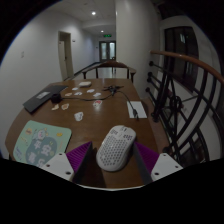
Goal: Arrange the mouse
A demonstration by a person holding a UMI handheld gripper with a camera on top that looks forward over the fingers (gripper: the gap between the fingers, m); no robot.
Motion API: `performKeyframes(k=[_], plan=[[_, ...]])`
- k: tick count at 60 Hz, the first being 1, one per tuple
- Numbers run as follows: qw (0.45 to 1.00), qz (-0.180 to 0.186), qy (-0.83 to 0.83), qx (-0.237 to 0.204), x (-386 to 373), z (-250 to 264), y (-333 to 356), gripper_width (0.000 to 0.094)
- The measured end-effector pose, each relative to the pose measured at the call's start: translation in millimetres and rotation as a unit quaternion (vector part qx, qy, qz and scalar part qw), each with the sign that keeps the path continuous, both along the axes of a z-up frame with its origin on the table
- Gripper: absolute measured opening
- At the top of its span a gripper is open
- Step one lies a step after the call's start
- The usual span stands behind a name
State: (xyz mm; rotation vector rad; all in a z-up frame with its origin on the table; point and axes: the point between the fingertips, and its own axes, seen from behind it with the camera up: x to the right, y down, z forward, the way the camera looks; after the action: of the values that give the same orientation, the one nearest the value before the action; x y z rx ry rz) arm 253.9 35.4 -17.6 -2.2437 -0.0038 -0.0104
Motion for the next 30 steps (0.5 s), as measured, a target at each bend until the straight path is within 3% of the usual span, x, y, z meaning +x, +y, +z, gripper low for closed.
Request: performKeyframes(k=[3, 7, 14, 23, 27, 30], plan=[[1.000, -0.008, -0.001, 0.000, 1, 0, 8, 0.0828], [0.999, -0.035, 0.007, 0.000, 3, -2, 30, 0.0501], [0.999, -0.050, 0.015, 0.007, 3, -1, 31, 0.0353], [0.997, -0.073, 0.008, 0.014, 10, 6, 20, 0.0327], [0.994, -0.098, -0.023, 0.045, 13, 33, 12, 0.0328], [0.993, -0.085, -0.032, 0.077, -12, 73, -5, 0.0327]])
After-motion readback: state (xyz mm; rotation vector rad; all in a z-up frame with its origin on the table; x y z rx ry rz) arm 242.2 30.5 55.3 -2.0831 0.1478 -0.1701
